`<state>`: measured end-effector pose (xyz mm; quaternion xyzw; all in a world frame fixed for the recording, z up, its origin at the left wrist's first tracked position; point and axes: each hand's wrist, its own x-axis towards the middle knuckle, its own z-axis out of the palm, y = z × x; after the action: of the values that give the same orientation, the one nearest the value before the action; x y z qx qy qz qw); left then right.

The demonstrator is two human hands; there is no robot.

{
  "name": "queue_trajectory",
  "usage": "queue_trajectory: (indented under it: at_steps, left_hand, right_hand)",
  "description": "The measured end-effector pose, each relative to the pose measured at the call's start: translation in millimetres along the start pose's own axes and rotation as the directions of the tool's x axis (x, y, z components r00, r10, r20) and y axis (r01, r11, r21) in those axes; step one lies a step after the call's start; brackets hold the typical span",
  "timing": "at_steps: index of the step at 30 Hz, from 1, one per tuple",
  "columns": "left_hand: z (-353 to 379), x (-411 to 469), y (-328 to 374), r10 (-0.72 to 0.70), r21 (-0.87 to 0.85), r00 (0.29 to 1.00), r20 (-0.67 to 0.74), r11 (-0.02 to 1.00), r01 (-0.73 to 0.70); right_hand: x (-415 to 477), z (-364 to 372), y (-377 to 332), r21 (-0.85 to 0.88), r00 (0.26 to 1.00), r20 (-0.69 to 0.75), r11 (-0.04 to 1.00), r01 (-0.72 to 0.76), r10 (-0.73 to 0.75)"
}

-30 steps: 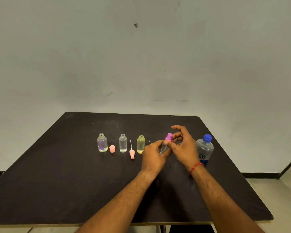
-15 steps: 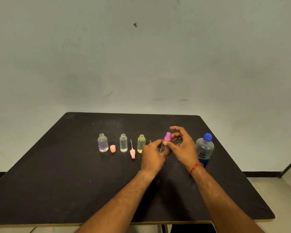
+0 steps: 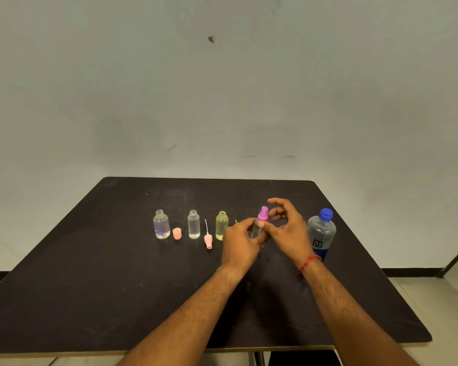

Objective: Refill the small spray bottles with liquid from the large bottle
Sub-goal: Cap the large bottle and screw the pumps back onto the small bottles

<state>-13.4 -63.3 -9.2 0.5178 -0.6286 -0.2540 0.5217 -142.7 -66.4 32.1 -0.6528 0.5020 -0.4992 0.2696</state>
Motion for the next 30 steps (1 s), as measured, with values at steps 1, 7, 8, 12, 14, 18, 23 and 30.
queue_trajectory:
  at_steps: [1, 7, 8, 12, 14, 18, 23, 30]
  left_hand:
    - [0.2, 0.0, 0.0, 0.002, -0.004, 1.000, 0.001, 1.000, -0.002]
    - [2.2, -0.8, 3.7, -0.002, -0.006, 1.000, 0.009, 1.000, 0.002]
    - [1.7, -0.9, 4.0, -0.004, -0.015, 1.000, 0.009, 1.000, 0.004]
    - [0.1, -0.5, 5.3, 0.005, -0.013, 1.000, 0.005, 1.000, -0.005]
    - [0.4, -0.8, 4.7, 0.000, -0.010, 1.000, 0.005, 1.000, 0.000]
    - [1.4, -1.4, 1.2, -0.016, -0.008, 0.999, 0.031, 1.000, 0.016]
    - [2.3, -0.5, 2.0, -0.003, 0.005, 1.000, 0.022, 1.000, 0.003]
    - [4.4, -1.9, 2.7, 0.012, 0.016, 1.000, 0.020, 1.000, -0.013]
  right_hand:
    - [0.4, -0.7, -0.2, 0.010, 1.000, 0.014, 1.000, -0.004, 0.004]
    - [2.9, -0.1, -2.4, 0.035, 0.996, 0.094, 0.999, -0.016, 0.013]
    - [2.5, 0.6, -2.4, 0.028, 0.997, 0.072, 1.000, -0.012, 0.010]
    - [0.8, 1.4, -1.7, -0.003, 1.000, -0.009, 1.000, 0.008, -0.008]
    - [0.5, 0.9, -1.2, 0.002, 1.000, -0.012, 1.000, -0.001, 0.001]
    - [2.5, -0.7, -0.6, 0.043, 0.999, 0.053, 0.999, -0.010, 0.007]
    - [4.1, -0.8, 1.2, 0.031, 0.998, 0.063, 0.999, -0.021, 0.019]
    - [2.9, 0.0, 1.1, 0.008, 0.999, 0.046, 1.000, 0.005, -0.005]
